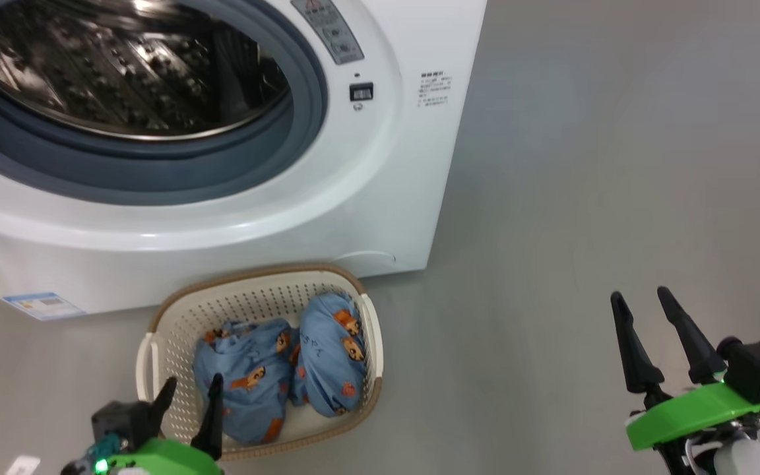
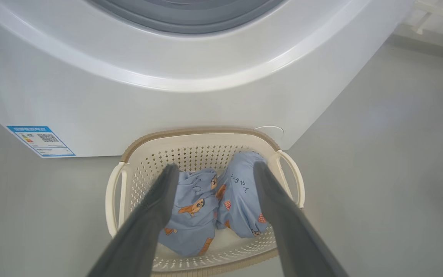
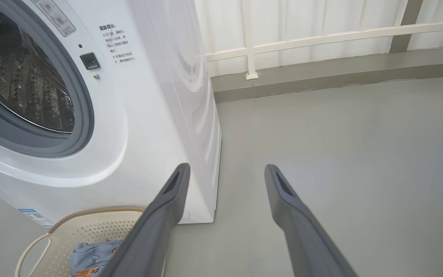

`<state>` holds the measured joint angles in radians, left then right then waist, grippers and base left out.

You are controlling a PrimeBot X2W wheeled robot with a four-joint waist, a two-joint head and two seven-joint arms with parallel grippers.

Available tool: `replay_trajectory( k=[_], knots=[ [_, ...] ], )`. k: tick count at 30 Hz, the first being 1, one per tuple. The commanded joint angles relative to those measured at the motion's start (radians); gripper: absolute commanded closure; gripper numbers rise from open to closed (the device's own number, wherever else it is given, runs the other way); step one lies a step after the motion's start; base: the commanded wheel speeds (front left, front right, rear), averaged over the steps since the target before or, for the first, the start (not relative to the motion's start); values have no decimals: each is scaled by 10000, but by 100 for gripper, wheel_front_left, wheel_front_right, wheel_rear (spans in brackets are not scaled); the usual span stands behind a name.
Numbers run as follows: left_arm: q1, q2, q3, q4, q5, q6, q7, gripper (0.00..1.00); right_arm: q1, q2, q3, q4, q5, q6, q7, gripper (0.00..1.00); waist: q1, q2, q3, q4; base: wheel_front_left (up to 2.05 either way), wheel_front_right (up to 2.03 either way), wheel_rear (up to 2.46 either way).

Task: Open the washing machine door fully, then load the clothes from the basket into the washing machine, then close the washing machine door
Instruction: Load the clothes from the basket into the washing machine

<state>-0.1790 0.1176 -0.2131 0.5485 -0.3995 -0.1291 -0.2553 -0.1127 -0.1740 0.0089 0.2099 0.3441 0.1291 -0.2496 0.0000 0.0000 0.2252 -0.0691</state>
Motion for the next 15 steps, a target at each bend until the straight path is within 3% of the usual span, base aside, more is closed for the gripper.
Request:
replay_trajectory(
  k=[1, 15],
  knots=[
    [-452, 169, 230, -26, 87, -15, -65, 0, -274, -9, 234, -282, -200, 16, -122, 0, 0, 0, 660, -245, 0, 0, 0],
    [-3452, 1052, -1239, 2835, -17, -15, -65, 0, -1576, 576, 485, -536, -380, 16, -122, 0, 0, 0, 2856, -970, 0, 0, 0]
  ],
)
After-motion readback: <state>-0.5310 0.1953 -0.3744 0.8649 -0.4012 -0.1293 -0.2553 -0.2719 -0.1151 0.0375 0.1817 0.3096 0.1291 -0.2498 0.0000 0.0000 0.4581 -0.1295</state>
